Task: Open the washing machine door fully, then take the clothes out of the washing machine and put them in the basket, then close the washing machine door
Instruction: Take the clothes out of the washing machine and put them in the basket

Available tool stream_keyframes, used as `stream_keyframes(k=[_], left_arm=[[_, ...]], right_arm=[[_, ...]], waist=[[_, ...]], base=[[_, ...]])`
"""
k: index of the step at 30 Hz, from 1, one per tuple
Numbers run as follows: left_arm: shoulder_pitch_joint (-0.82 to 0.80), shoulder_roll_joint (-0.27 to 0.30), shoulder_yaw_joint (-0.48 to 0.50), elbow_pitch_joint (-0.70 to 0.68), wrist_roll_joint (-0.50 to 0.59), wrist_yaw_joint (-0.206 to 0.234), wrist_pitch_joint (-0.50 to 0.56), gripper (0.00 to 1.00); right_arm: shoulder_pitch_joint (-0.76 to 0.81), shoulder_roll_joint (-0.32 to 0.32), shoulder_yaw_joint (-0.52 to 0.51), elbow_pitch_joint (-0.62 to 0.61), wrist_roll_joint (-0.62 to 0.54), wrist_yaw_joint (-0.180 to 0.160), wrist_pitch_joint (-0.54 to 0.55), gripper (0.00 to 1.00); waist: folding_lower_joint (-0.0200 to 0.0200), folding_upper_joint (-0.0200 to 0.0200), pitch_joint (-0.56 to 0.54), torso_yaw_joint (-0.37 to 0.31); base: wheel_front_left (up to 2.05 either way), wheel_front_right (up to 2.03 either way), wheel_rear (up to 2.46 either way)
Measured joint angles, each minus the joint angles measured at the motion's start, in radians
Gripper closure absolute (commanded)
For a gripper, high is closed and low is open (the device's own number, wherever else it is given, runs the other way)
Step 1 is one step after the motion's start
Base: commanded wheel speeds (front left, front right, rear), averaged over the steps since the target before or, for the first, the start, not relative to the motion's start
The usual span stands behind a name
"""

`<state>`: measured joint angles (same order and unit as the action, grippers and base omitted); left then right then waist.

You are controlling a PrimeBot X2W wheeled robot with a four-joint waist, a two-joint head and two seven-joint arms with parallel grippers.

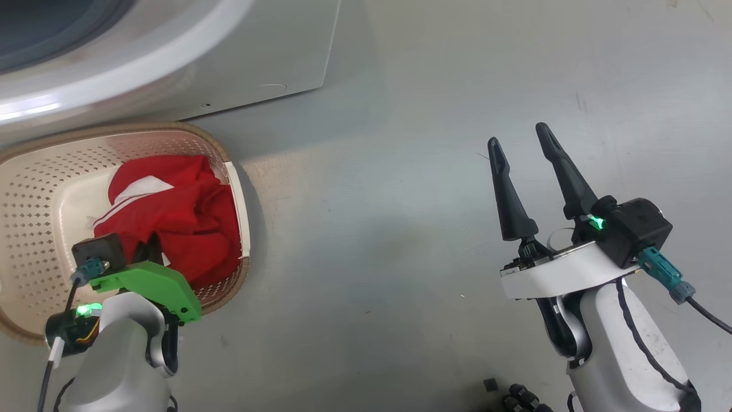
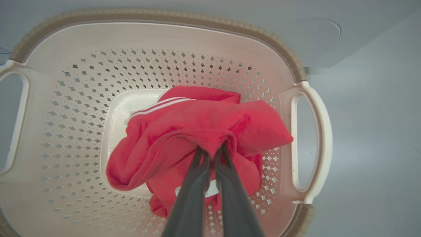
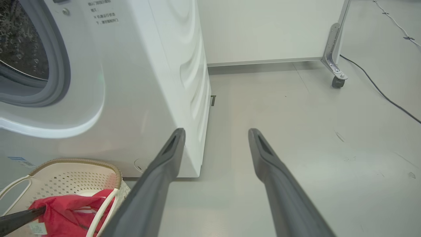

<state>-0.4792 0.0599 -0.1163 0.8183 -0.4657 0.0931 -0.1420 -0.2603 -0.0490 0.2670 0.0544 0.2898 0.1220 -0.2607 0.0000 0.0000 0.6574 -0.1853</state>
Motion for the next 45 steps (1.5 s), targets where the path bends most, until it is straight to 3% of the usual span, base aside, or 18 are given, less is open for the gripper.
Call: stream_keyframes(k=[2,3,4,5,7,20,27,37,45], left_arm=[[-0.013,0.000,0.000,0.019,-0.003,0.000,0.001,1.00],[-0.018,-0.001,0.000,0.027,-0.006,0.000,0.002,0.93],[-0.024,-0.001,0.000,0.036,-0.007,0.000,0.004,0.67],[-0.030,-0.001,0.000,0.045,-0.007,0.000,0.008,0.56],[-0.036,-0.001,0.001,0.053,-0.007,0.000,0.009,0.00],[-0.054,-0.007,-0.003,0.137,-0.007,-0.003,-0.065,0.00],[-0.052,-0.015,-0.006,0.121,-0.007,-0.029,-0.103,0.00],[-0.009,-0.022,-0.018,0.030,0.006,-0.057,-0.110,0.00],[0.015,-0.024,0.010,-0.187,0.039,-0.059,-0.110,0.00]], right_arm=[[-0.003,0.000,0.002,0.001,0.000,0.000,0.000,0.00],[-0.005,0.000,0.002,0.001,0.000,0.000,0.000,0.00],[-0.007,0.000,0.002,0.001,0.000,0.000,0.000,0.00],[-0.008,0.000,0.002,0.001,0.000,0.000,0.000,0.00],[-0.010,0.000,0.002,0.001,0.000,0.000,0.000,0.00],[-0.018,0.000,-0.001,0.042,0.000,0.000,0.000,0.00],[-0.015,0.000,-0.023,0.063,-0.014,0.000,0.000,0.00],[0.031,0.000,-0.062,0.089,-0.039,0.000,0.000,0.00],[0.061,-0.001,-0.076,0.097,-0.051,0.000,0.000,0.00]], waist=[[0.0000,0.0000,0.002,0.000],[0.0000,0.0000,0.002,0.001],[0.0000,0.0000,0.002,0.001],[0.0000,0.0000,0.003,0.001],[0.0000,0.0000,0.002,0.001],[0.0000,0.0000,-0.050,0.012],[0.0000,0.0000,-0.102,0.028],[0.0000,0.0000,-0.192,0.065],[0.0000,0.0000,-0.266,0.100]], base=[[0.00,0.00,0.00],[0.00,0.00,0.00],[0.00,0.00,0.00],[0.00,0.00,0.00],[0.00,0.00,0.00],[0.00,0.00,0.00],[0.00,0.00,0.00],[0.00,0.00,0.00],[0.00,0.00,0.00]])
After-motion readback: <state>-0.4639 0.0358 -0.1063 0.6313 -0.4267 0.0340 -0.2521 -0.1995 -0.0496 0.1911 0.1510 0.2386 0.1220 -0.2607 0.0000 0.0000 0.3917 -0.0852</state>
